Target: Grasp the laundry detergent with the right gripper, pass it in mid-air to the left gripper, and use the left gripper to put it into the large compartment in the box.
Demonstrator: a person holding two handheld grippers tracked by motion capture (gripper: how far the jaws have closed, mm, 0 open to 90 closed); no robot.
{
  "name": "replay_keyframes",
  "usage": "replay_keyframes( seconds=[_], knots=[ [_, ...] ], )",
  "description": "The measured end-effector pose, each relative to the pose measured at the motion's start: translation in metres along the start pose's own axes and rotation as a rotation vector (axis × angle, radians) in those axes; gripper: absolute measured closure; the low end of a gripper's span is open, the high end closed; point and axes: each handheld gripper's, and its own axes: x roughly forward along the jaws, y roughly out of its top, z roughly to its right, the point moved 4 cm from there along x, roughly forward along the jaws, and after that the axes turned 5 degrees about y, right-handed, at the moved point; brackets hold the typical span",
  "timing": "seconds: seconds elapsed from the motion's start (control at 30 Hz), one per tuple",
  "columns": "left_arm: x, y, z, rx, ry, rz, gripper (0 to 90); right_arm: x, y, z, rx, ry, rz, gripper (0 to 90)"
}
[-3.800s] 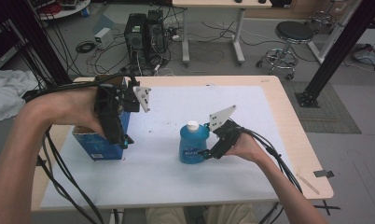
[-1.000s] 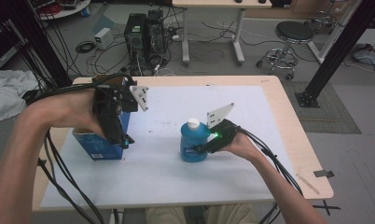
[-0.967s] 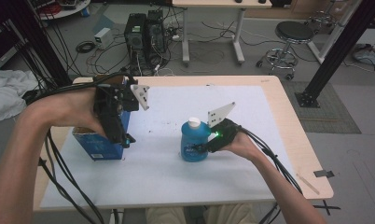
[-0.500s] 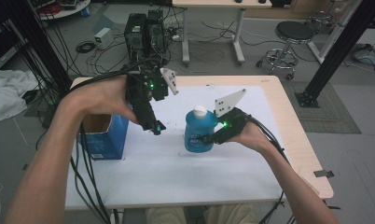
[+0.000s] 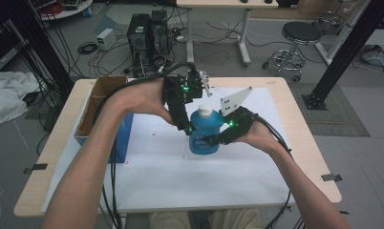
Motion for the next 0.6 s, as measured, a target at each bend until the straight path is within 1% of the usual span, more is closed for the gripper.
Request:
replay_keyframes(
  seconds=[0.17,0.2,0.23,0.33,0.37,0.5,0.6],
  knots=[
    [0.014,0.008,-0.002,-0.009,-0.009,-0.015,11.8,-0.001,0.000,0.000,0.001,0.007,0.002,46.1],
    [0.014,0.008,-0.002,-0.009,-0.009,-0.015,11.7,-0.001,0.000,0.000,0.001,0.007,0.002,46.1],
    [0.018,0.009,-0.002,-0.015,-0.016,-0.017,11.8,-0.001,0.000,0.000,0.003,0.006,0.000,46.0],
    [0.023,0.012,-0.002,-0.019,-0.021,-0.013,11.9,-0.001,0.000,0.000,0.002,0.004,-0.003,46.0],
    [0.024,0.013,-0.002,-0.015,-0.021,-0.014,11.9,0.000,-0.001,0.000,0.002,0.002,-0.003,46.0],
    [0.028,0.016,-0.001,-0.017,-0.026,-0.015,12.5,0.000,0.000,0.000,0.002,0.007,0.000,46.0],
    [0.029,0.017,0.000,-0.015,-0.036,-0.016,15.4,0.001,-0.001,0.000,0.003,0.007,-0.004,46.0]
  ],
)
